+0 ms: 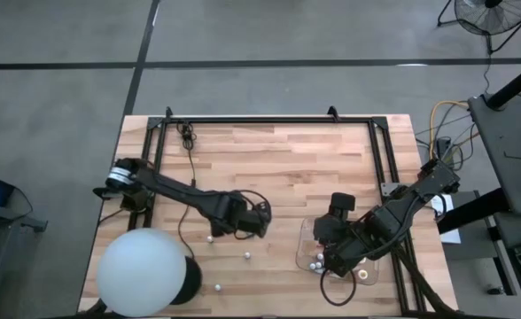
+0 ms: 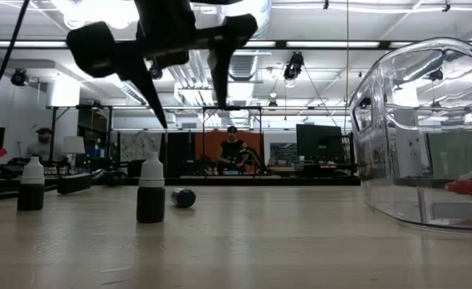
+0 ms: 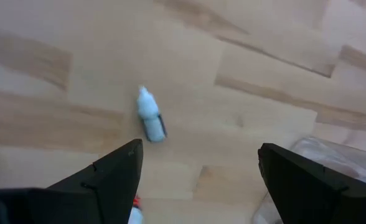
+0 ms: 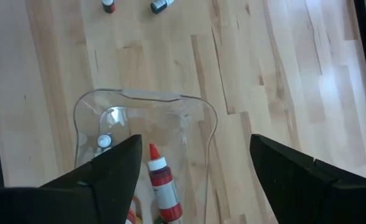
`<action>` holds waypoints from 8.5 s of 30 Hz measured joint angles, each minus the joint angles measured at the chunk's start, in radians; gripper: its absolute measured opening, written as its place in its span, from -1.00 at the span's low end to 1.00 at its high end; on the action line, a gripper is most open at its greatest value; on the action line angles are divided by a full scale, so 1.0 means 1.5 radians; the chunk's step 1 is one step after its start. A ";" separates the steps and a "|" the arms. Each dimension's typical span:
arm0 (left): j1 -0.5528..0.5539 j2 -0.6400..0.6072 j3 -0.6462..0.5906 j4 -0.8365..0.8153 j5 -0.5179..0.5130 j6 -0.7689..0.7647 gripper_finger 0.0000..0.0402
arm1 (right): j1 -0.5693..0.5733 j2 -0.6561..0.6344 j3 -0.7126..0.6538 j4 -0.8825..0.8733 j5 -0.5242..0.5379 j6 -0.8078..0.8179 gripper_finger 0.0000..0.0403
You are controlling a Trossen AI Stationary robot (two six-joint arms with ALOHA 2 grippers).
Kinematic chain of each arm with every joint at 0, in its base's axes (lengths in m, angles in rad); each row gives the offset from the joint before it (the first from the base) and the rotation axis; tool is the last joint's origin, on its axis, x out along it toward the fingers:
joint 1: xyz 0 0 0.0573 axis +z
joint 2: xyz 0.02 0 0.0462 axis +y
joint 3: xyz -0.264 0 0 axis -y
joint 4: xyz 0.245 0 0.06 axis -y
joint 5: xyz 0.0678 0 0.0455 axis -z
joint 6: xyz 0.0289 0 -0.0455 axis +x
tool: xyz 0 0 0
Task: Pick & Place food coloring
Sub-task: Put the green food color into the transparent bin
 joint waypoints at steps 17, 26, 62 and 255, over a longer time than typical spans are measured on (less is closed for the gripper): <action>-0.016 0.074 -0.058 0.122 0.014 -0.188 0.42 | 0.000 0.002 -0.001 0.005 -0.001 -0.015 0.45; -0.016 0.080 -0.086 0.140 0.017 -0.193 0.42 | 0.000 0.002 -0.002 0.004 -0.001 -0.019 0.45; -0.016 0.079 -0.130 0.219 0.004 -0.194 0.12 | 0.000 0.002 -0.004 0.009 -0.001 -0.025 0.31; 0.044 -0.221 0.074 0.282 0.043 1.102 -0.82 | -0.315 0.077 0.340 0.117 -0.318 -0.274 -0.76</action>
